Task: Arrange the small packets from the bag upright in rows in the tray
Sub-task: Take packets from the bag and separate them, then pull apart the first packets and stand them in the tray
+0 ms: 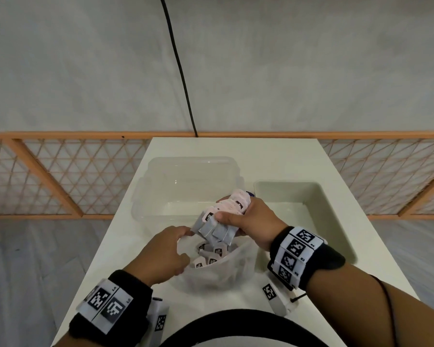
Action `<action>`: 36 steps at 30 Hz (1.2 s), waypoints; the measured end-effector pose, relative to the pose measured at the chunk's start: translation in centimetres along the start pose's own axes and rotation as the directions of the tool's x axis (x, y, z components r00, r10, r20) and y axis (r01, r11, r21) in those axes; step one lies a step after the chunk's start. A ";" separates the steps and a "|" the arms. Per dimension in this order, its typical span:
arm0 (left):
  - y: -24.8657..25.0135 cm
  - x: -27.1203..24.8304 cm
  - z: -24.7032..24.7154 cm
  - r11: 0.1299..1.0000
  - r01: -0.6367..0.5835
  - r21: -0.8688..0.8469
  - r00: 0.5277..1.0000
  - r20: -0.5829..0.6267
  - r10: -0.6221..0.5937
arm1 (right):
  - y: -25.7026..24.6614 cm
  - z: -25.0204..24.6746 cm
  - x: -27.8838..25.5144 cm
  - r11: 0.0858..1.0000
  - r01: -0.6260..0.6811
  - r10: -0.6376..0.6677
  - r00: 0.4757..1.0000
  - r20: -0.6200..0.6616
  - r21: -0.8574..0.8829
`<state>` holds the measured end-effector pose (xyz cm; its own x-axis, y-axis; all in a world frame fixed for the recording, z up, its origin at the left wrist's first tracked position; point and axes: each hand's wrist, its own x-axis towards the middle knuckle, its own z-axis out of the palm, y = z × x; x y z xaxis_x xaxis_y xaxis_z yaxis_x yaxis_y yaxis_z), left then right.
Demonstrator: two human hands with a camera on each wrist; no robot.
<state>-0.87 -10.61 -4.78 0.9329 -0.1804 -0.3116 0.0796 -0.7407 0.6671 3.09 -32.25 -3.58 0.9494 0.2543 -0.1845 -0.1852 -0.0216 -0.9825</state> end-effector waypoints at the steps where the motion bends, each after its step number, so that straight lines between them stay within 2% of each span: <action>1: 0.0 -0.1 -0.2 0.996 -0.007 0.087 1.000 -0.017 0.008 | -0.4 -0.2 -0.2 0.999 -0.007 0.007 1.000 0.001 0.031; 2: 0.1 -0.2 -0.4 0.985 -0.029 0.170 0.998 -0.048 0.037 | -0.9 -0.5 -0.3 0.999 -0.009 0.008 1.000 0.004 0.053; 4: 1.2 -0.5 -1.2 0.972 -0.086 0.221 0.982 -0.145 0.120 | -1.8 -1.4 -0.7 0.998 -0.005 0.004 1.000 0.014 0.068; 7: 4.2 -0.6 -2.4 0.981 -0.174 0.085 0.951 -0.245 0.190 | -3.0 -2.7 -1.5 0.998 0.024 -0.027 0.998 0.056 0.052; 9: 6.4 0.0 -2.8 0.964 -0.247 -0.102 0.960 -0.162 0.229 | -3.7 -3.3 -1.9 0.998 0.043 -0.047 0.996 0.078 0.043; 10: 7.3 0.5 -2.8 0.941 -0.251 -0.228 0.968 -0.071 0.241 | -4.1 -3.5 -2.0 0.998 0.050 -0.053 0.995 0.083 0.041; 11: 8.1 1.2 -2.6 0.900 -0.223 -0.373 0.966 0.039 0.256 | -4.4 -3.7 -2.1 0.998 0.055 -0.059 0.995 0.086 0.042; 13: 9.4 2.8 -1.9 0.779 -0.082 -0.622 0.929 0.235 0.286 | -4.7 -4.0 -2.1 0.997 0.069 -0.072 0.994 0.077 0.043; 15: 10.5 4.1 -0.9 0.684 0.023 -0.729 0.883 0.336 0.328 | -4.8 -4.5 -1.9 0.996 0.087 -0.087 0.995 0.046 0.014; 18: 12.1 5.6 0.6 0.675 0.023 -0.737 0.861 0.358 0.362 | -4.8 -5.6 -1.5 0.997 0.079 -0.078 0.996 0.037 -0.025; 22: 12.9 7.6 1.9 0.676 0.077 -0.733 0.893 0.353 0.281 | -4.8 -7.3 -0.6 1.000 0.006 -0.008 0.996 0.085 0.022; 26: 13.2 9.4 2.8 0.640 0.136 -0.757 0.927 0.325 0.189 | -4.4 -8.9 1.3 0.986 -0.123 0.122 0.992 0.017 0.115; 36: 12.4 11.8 3.7 0.530 0.188 -0.827 0.950 0.289 0.114 | -3.7 -12.1 4.3 0.977 -0.159 0.166 0.985 -0.038 0.140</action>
<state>9.79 -24.28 -2.68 0.7940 -0.4430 -0.4162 0.5083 0.1085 0.8543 10.95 -42.81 -1.09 0.9143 0.2107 -0.3460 -0.3678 0.0742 -0.9269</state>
